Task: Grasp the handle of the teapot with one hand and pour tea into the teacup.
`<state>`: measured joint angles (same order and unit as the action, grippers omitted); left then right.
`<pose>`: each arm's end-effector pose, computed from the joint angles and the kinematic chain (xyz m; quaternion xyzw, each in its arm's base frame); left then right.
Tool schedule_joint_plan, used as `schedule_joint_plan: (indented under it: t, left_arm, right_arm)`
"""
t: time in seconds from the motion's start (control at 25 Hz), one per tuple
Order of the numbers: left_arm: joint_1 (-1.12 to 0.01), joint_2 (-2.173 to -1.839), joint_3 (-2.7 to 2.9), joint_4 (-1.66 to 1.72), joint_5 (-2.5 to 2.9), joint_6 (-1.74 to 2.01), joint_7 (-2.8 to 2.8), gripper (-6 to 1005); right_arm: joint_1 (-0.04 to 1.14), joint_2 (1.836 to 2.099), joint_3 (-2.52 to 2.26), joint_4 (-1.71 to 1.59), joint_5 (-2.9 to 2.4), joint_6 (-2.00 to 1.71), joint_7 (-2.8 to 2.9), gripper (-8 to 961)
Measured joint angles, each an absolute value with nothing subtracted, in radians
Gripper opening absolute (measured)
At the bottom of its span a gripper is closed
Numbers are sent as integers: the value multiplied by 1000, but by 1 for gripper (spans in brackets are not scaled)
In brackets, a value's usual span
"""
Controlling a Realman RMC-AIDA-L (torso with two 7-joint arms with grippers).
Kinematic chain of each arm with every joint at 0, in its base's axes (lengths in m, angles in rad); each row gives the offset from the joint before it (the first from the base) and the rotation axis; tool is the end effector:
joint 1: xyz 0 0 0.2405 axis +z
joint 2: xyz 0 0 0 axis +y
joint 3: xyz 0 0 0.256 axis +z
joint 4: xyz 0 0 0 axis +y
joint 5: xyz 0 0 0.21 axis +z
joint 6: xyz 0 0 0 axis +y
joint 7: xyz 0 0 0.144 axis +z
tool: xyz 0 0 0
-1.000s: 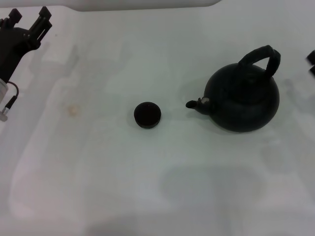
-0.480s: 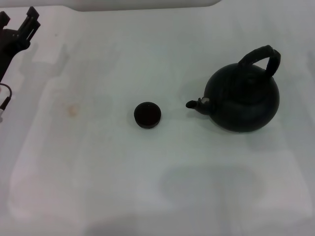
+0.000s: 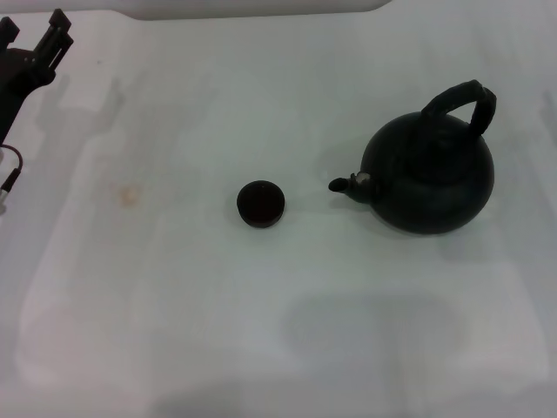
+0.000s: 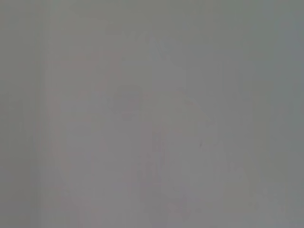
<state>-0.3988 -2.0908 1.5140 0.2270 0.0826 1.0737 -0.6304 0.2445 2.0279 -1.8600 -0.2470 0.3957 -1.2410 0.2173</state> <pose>-0.3270 0.3395 -0.0074 -0.6755 -0.3433 -0.3904 0.5229 0.3653 0.2890 0.0292 -0.6581 0.2253 0.3098 0.6482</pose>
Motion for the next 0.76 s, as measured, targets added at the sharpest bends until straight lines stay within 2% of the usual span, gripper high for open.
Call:
schedule_joint_plan:
  t: [0.76]
  left_arm:
    - [-398, -2091, 1514, 213, 90, 1080, -638, 835]
  right_arm:
    - [244, 2028, -1864, -244, 397, -1220, 265, 854]
